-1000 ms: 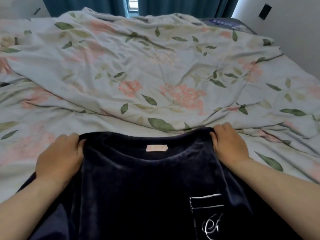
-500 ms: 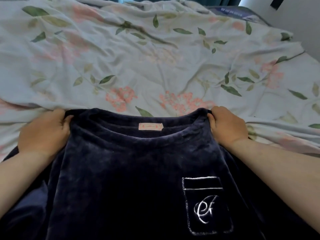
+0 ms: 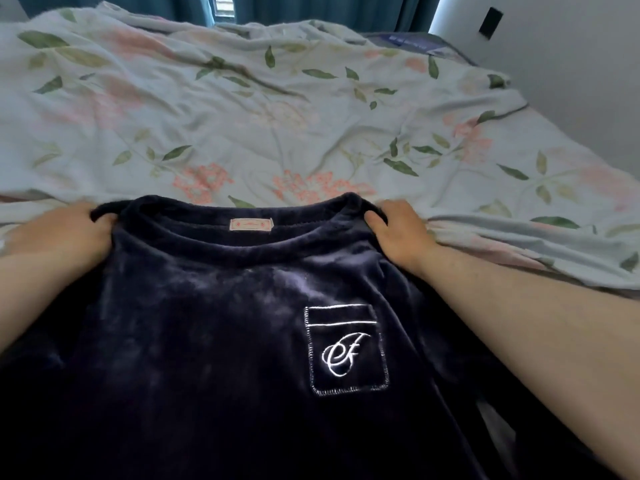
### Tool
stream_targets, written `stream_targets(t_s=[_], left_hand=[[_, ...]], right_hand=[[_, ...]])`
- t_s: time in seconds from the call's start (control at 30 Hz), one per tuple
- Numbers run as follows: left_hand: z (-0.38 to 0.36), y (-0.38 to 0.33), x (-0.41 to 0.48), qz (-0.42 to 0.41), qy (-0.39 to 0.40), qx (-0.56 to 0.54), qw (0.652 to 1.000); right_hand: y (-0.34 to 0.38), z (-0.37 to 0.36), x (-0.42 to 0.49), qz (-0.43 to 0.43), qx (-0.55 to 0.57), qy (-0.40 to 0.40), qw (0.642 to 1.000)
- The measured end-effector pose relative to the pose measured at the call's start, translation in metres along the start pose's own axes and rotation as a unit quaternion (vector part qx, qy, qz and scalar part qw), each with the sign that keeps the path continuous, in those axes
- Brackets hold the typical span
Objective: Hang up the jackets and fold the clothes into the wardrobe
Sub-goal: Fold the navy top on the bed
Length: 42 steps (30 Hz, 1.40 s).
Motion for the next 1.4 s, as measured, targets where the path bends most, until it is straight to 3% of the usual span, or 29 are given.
stream_targets(t_s=[0.07, 0.13, 0.17, 0.27, 0.33, 0.47, 0.6, 0.7, 0.83, 0.93, 1.03, 1.1, 1.13, 1.23, 1.4], left_hand=[[0.037, -0.029, -0.039, 0.027, -0.096, -0.044, 0.994], [0.068, -0.100, -0.097, -0.073, -0.180, -0.056, 0.979], [0.074, -0.143, -0.134, -0.151, -0.181, -0.059, 0.970], [0.048, -0.265, -0.249, -0.348, -0.048, -0.112, 0.929], [0.014, -0.328, -0.312, -0.410, 0.056, -0.118, 0.903], [-0.058, -0.372, -0.355, -0.328, 0.136, -0.058, 0.933], [-0.076, -0.370, -0.363, -0.340, 0.066, 0.034, 0.938], [-0.079, -0.367, -0.366, -0.349, 0.058, 0.043, 0.934], [-0.074, -0.364, -0.372, -0.353, 0.069, 0.034, 0.932], [-0.074, -0.368, -0.375, -0.379, 0.061, 0.054, 0.922], [-0.079, -0.372, -0.376, -0.388, 0.058, 0.079, 0.917], [-0.081, -0.375, -0.375, -0.380, 0.060, 0.090, 0.919], [-0.082, -0.376, -0.374, -0.374, 0.065, 0.092, 0.920], [-0.085, -0.373, -0.371, -0.367, 0.083, 0.096, 0.922], [-0.114, -0.358, -0.348, -0.347, 0.104, 0.088, 0.928]], right_hand=[[-0.010, 0.019, -0.024, -0.028, 0.074, 0.025, 0.997], [-0.024, 0.054, -0.061, -0.032, 0.079, -0.016, 0.996], [-0.034, 0.070, -0.085, -0.033, 0.069, -0.043, 0.996], [-0.087, 0.104, -0.178, -0.105, 0.063, -0.063, 0.991], [-0.128, 0.111, -0.246, -0.186, 0.093, -0.047, 0.977], [-0.166, 0.111, -0.333, -0.281, 0.180, 0.008, 0.943], [-0.144, 0.099, -0.354, -0.285, 0.228, 0.104, 0.925], [-0.126, 0.086, -0.369, -0.245, 0.158, 0.161, 0.943], [-0.181, 0.137, -0.350, -0.306, 0.146, 0.024, 0.941], [-0.225, 0.206, -0.315, -0.296, 0.107, -0.044, 0.948], [-0.232, 0.245, -0.294, -0.185, -0.049, -0.047, 0.980], [-0.221, 0.242, -0.299, -0.115, -0.087, -0.039, 0.989], [-0.220, 0.235, -0.309, -0.120, -0.068, -0.032, 0.990], [-0.244, 0.219, -0.354, -0.241, 0.030, -0.064, 0.968], [-0.274, 0.196, -0.399, -0.244, 0.077, 0.014, 0.967]])
Point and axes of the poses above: each hand's wrist, its own x-axis towards the middle knuckle, its own z-axis out of the back of the hand, y = z × x, the point moved 8 cm from there along x, towards the middle knuckle, and after that the axes turned 1 degree about z, right-handed, at the moved point
